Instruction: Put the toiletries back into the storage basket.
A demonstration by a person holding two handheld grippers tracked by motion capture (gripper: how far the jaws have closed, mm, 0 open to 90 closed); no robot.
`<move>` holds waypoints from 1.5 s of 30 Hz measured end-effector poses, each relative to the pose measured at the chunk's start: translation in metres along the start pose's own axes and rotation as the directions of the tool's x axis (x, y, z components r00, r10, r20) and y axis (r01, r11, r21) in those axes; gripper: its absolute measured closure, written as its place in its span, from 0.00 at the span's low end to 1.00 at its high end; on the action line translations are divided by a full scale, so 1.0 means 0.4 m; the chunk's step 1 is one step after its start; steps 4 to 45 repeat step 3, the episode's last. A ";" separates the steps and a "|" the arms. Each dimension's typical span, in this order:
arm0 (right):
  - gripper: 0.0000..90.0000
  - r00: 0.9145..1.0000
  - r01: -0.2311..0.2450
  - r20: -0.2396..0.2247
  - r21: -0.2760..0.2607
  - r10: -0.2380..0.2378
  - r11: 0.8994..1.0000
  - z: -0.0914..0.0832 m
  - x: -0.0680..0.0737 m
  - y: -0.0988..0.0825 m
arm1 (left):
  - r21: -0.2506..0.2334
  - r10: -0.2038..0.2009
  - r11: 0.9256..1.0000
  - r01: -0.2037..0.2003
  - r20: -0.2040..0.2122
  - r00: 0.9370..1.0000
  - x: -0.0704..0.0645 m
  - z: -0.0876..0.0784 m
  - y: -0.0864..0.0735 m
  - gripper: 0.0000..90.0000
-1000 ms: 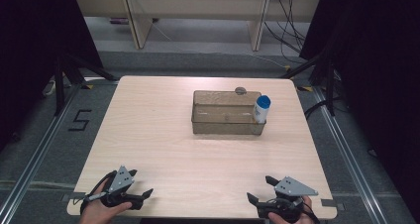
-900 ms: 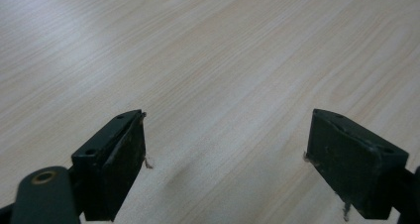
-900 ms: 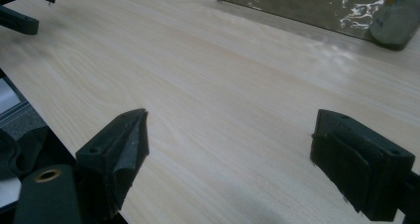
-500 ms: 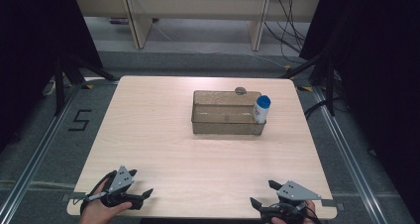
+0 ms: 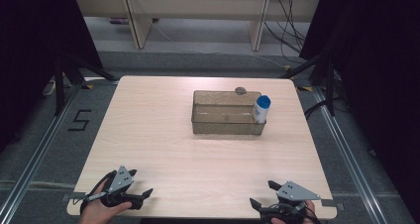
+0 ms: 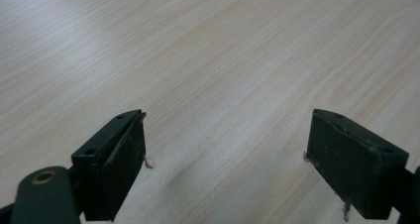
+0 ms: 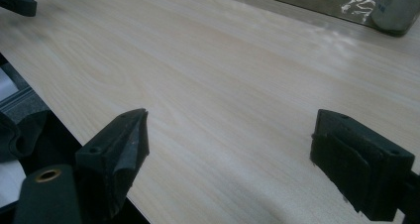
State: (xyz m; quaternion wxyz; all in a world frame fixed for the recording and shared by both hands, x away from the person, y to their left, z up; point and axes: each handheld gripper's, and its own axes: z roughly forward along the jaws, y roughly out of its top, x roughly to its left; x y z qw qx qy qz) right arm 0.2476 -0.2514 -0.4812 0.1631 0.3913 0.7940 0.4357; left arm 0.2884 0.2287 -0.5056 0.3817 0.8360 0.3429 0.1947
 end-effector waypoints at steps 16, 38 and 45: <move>0.18 1.000 0.007 0.007 -0.001 -0.007 1.000 0.000 -0.002 0.000 | -0.009 -0.001 1.000 0.001 -0.001 1.000 0.000 0.002 -0.001 0.16; 0.18 1.000 0.007 0.007 -0.001 -0.007 1.000 0.000 -0.002 0.000 | -0.009 -0.001 1.000 0.001 -0.001 1.000 0.000 0.002 -0.001 0.16; 0.18 1.000 0.007 0.007 -0.001 -0.007 1.000 0.000 -0.002 0.000 | -0.009 -0.001 1.000 0.001 -0.001 1.000 0.000 0.002 -0.001 0.16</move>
